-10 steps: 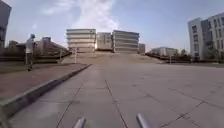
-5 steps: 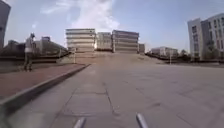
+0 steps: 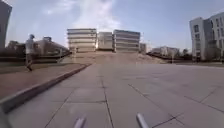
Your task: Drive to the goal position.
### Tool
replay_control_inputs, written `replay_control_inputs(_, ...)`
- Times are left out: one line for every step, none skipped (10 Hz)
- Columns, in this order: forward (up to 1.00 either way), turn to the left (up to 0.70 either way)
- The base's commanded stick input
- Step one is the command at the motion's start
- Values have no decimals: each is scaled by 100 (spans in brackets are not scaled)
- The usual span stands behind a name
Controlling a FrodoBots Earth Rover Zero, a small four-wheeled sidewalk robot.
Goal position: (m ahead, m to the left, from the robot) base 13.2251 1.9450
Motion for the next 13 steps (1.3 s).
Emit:
replay_control_inputs(70, 14)
replay_control_inputs(70, 14)
replay_control_inputs(70, 14)
replay_control_inputs(70, 14)
replay_control_inputs(70, 14)
replay_control_inputs(70, 14)
replay_control_inputs(70, 14)
replay_control_inputs(70, 14)
replay_control_inputs(70, 4)
replay_control_inputs(70, 0)
replay_control_inputs(70, 0)
replay_control_inputs(70, 0)
replay_control_inputs(70, 0)
